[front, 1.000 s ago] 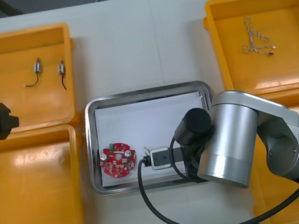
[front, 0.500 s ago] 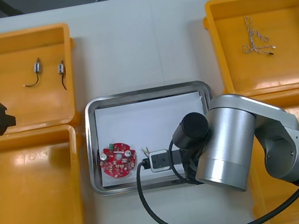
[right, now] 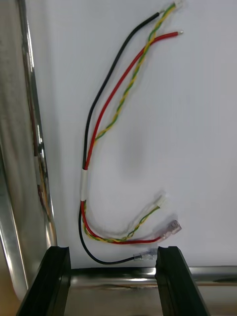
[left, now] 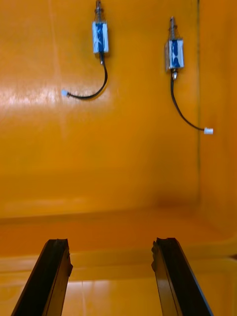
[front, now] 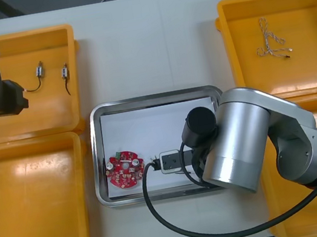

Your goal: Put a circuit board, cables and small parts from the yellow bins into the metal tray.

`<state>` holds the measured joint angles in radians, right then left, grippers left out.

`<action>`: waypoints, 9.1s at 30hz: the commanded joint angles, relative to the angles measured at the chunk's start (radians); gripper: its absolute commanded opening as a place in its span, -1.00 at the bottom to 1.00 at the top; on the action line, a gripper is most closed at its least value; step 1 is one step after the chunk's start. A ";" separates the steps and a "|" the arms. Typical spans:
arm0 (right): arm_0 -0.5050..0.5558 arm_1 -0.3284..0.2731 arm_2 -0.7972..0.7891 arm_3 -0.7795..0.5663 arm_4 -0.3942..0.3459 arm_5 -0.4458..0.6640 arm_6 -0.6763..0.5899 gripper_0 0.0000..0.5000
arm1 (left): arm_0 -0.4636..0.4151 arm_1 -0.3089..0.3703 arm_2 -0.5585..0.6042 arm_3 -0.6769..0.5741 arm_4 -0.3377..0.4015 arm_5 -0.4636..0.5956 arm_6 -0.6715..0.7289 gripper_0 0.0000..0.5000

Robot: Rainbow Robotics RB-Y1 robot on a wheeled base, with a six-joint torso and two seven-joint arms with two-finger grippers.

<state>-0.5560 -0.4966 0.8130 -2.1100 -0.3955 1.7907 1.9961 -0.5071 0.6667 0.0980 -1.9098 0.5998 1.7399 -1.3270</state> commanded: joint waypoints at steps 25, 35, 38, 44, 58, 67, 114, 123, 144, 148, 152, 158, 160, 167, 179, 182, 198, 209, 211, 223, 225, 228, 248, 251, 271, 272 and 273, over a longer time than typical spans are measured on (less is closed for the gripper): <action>-0.022 -0.088 -0.673 -0.094 -0.413 0.129 -0.079 1.00 | -0.369 -0.157 -0.092 0.584 -0.253 -0.313 -0.103 1.00; 0.028 -0.145 -0.865 -0.094 -0.430 0.129 -0.109 1.00 | -0.441 -0.157 -0.113 0.765 -0.261 -0.458 -0.152 1.00; 0.056 -0.154 -0.920 -0.094 -0.436 0.129 -0.122 1.00 | -0.456 -0.157 -0.118 0.815 -0.262 -0.496 -0.166 1.00; 0.103 -0.177 -1.019 -0.094 -0.437 0.129 -0.148 1.00 | -0.484 -0.157 -0.152 0.896 -0.275 -0.571 -0.175 1.00; 0.119 -0.231 -1.091 -0.041 -0.385 0.129 -0.295 1.00 | -0.498 -0.170 -0.184 1.008 -0.258 -0.688 -0.196 1.00; 0.108 -0.247 -1.089 0.016 -0.359 0.129 -0.336 1.00 | -0.496 -0.187 -0.184 1.026 -0.249 -0.698 -0.199 1.00; -0.260 -0.161 -0.873 0.636 -0.143 -0.116 -0.381 1.00 | -0.360 -0.104 -0.067 0.522 -0.178 -0.089 -0.215 -1.00; -0.285 -0.119 -0.853 0.728 -0.103 -0.241 -0.398 1.00 | -0.263 -0.049 -0.023 0.316 -0.104 0.050 -0.195 -1.00; -0.308 -0.034 -0.827 0.910 0.000 -0.496 -0.411 1.00 | -0.091 0.011 0.040 -0.080 0.008 0.180 -0.024 -1.00; -0.308 -0.025 -0.821 0.940 0.010 -0.528 -0.411 1.00 | -0.057 0.011 0.032 -0.138 0.026 0.180 0.043 -1.00; -0.308 -0.017 -0.811 0.981 0.024 -0.580 -0.411 1.00 | -0.036 0.011 -0.009 -0.192 0.034 0.180 0.129 -1.00; -0.315 -0.002 -0.807 1.030 0.047 -0.626 -0.411 1.00 | -0.034 0.010 -0.099 -0.247 0.034 0.180 0.272 -1.00; -0.318 0.001 -0.805 1.042 0.056 -0.634 -0.413 1.00 | -0.034 0.010 -0.123 -0.258 0.035 0.180 0.307 -1.00; -0.335 0.018 -0.795 1.108 0.063 -0.686 -0.411 1.00 | -0.036 0.011 -0.225 -0.273 0.034 0.180 0.436 -1.00; -0.335 0.021 -0.785 1.110 0.070 -0.689 -0.408 -0.82 | -0.073 -0.042 -0.382 -0.259 -0.069 0.168 0.506 -1.00; -0.335 0.016 -0.785 1.110 0.070 -0.691 -0.401 -1.00 | -0.084 -0.068 -0.405 -0.242 -0.089 0.162 0.523 -1.00; -0.335 -0.033 -0.824 0.972 0.043 -0.441 -0.323 -1.00 | -0.174 -0.208 -0.512 -0.049 -0.179 0.067 0.555 -1.00; -0.334 -0.057 -0.870 0.875 0.003 -0.221 -0.290 -0.92 | -0.176 -0.245 -0.573 0.005 -0.225 0.046 0.546 -1.00; -0.332 -0.057 -0.870 0.875 -0.003 -0.225 -0.286 -0.87 | -0.176 -0.254 -0.581 0.014 -0.233 0.046 0.546 -1.00; -0.300 -0.060 -0.882 0.875 -0.025 -0.274 -0.283 1.00 | -0.172 -0.320 -0.624 0.094 -0.347 0.009 0.532 -1.00; -0.300 -0.060 -0.881 0.875 -0.028 -0.271 -0.283 1.00 | -0.165 -0.331 -0.632 0.106 -0.370 -0.011 0.528 -1.00; -0.297 -0.060 -0.881 0.877 -0.034 -0.271 -0.286 1.00 | -0.154 -0.337 -0.635 0.120 -0.388 -0.037 0.523 -1.00; -0.308 -0.014 -0.850 0.978 -0.011 -0.326 -0.324 1.00 | -0.103 -0.338 -0.643 0.133 -0.413 -0.057 0.482 -1.00; -0.320 0.001 -0.850 0.995 0.007 -0.326 -0.332 1.00 | -0.097 -0.338 -0.644 0.140 -0.413 -0.059 0.476 -1.00; -0.341 0.056 -0.850 1.010 0.067 -0.333 -0.398 1.00 | -0.091 -0.338 -0.661 0.173 -0.419 -0.100 0.470 -0.21; -0.346 0.058 -0.850 1.010 0.073 -0.333 -0.399 1.00 | -0.091 -0.338 -0.661 0.173 -0.420 -0.100 0.470 0.00; -0.347 0.059 -0.848 1.010 0.076 -0.333 -0.401 1.00 | -0.091 -0.338 -0.661 0.173 -0.419 -0.100 0.470 0.13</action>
<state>-0.8461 -0.4545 -0.0389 -1.0909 -0.3378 1.4642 1.6137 -0.6089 0.3535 -0.5417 -1.7260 0.1928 1.6503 -0.8484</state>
